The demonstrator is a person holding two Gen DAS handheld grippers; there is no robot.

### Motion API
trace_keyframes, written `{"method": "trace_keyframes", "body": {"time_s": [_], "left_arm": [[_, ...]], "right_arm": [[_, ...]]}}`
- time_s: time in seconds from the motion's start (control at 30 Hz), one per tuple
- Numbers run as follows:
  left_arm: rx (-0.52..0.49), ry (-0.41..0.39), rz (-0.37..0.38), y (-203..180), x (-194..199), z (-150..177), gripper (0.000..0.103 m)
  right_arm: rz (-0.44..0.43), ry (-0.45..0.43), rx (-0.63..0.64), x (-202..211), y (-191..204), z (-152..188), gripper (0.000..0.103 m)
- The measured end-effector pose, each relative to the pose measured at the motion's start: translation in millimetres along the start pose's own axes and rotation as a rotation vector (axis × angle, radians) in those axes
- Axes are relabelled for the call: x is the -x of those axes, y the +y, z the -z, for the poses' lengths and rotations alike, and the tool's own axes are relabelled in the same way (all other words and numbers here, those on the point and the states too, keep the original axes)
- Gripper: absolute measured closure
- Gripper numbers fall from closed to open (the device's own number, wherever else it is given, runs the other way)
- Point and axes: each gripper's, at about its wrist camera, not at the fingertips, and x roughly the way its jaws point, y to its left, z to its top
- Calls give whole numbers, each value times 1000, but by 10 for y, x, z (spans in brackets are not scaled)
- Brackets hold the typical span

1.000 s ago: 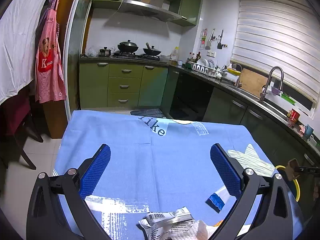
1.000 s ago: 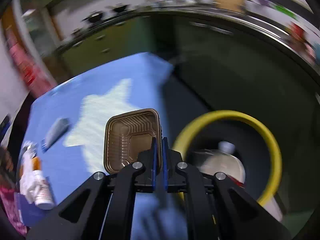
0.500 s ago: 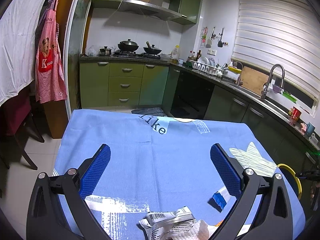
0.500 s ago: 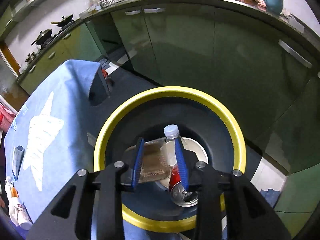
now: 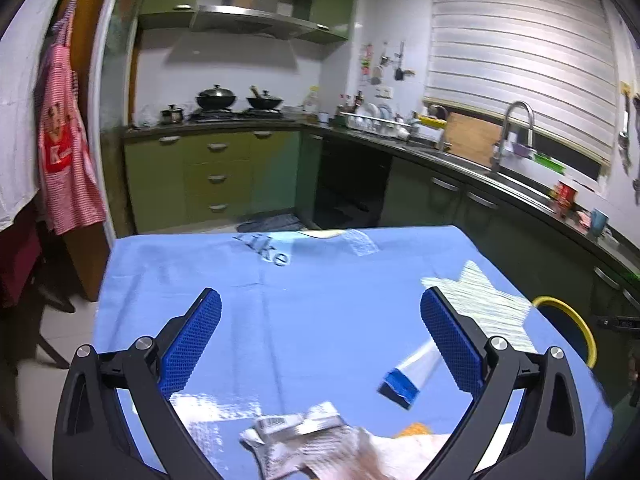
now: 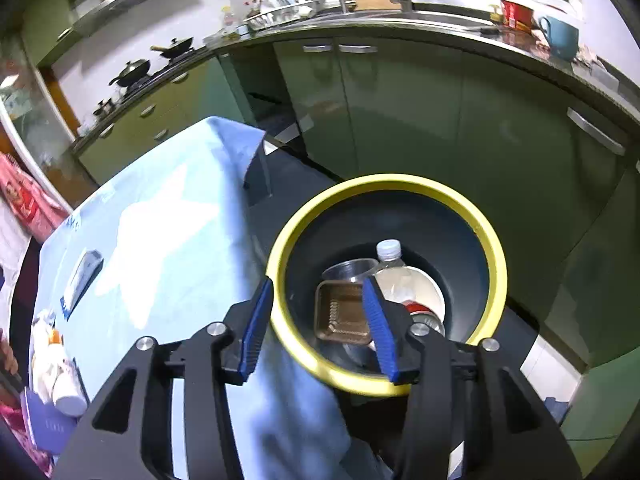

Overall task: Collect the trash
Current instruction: 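Grasp the white tube with blue cap with the left gripper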

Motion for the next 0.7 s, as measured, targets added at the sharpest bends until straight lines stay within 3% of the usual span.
{"method": "trace_keyframes", "body": {"time_s": [0.13,0.23,0.33,0.4,0.53,0.7], "left_arm": [[-13,24,99,-160,158,-8,5],[-79,56,147,-371,275,-4,5],[-178,178,197,-627,192,-20,5],[-261,294,243,-817,1,-68,5],[-447,444,277,-1111,-455,-116,5],[-519,632,339,-1260,-1102,34,7]], "right_arm": [[-14,-1,18,81,52,84,58],[-20,9,20,70,51,104,58],[-29,18,20,42,62,116,58],[-45,17,21,46,83,135,58],[-67,11,25,88,93,170,57],[-72,2,19,177,25,210,54]]}}
